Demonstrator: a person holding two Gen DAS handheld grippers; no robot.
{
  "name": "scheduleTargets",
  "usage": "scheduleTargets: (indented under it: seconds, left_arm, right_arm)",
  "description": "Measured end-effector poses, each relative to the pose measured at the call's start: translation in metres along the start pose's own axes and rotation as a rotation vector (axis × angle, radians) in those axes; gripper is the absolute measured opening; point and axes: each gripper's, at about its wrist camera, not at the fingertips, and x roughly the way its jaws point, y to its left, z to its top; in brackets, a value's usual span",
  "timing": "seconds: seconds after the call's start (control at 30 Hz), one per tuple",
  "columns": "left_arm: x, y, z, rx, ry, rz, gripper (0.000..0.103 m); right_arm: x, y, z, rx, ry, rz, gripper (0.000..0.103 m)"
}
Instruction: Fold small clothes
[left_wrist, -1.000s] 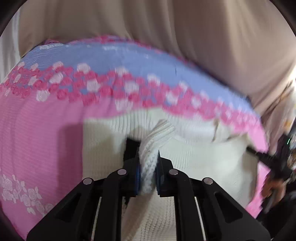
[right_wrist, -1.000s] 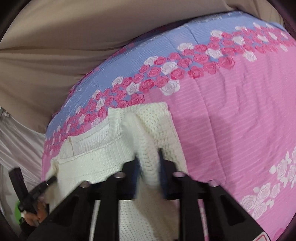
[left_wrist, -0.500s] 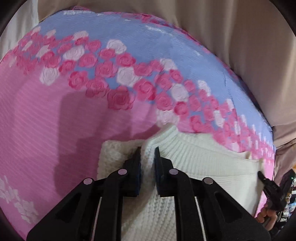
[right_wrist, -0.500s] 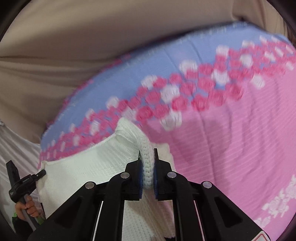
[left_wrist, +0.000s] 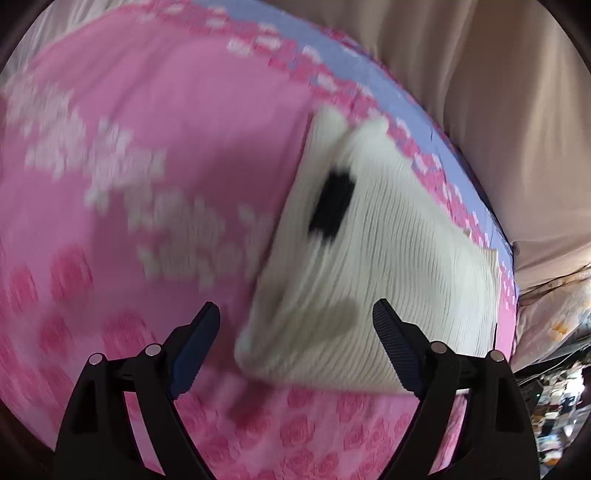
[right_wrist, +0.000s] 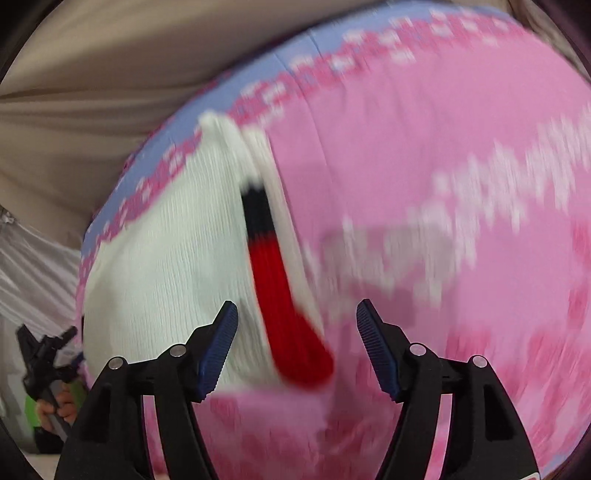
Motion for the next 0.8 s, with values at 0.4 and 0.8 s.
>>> scheduleTargets:
  seconds: [0.4, 0.8]
  left_arm:
    - [0.006, -0.021, 0.031, -0.100, 0.069, -0.080, 0.025]
    - [-0.014, 0.036, -0.084, -0.072, 0.270, -0.046, 0.020]
  right_arm:
    - [0.016, 0.022, 0.029, 0.136, -0.044, 0.158, 0.013]
    - [-0.054, -0.074, -0.068, 0.183, 0.061, -0.031, 0.010]
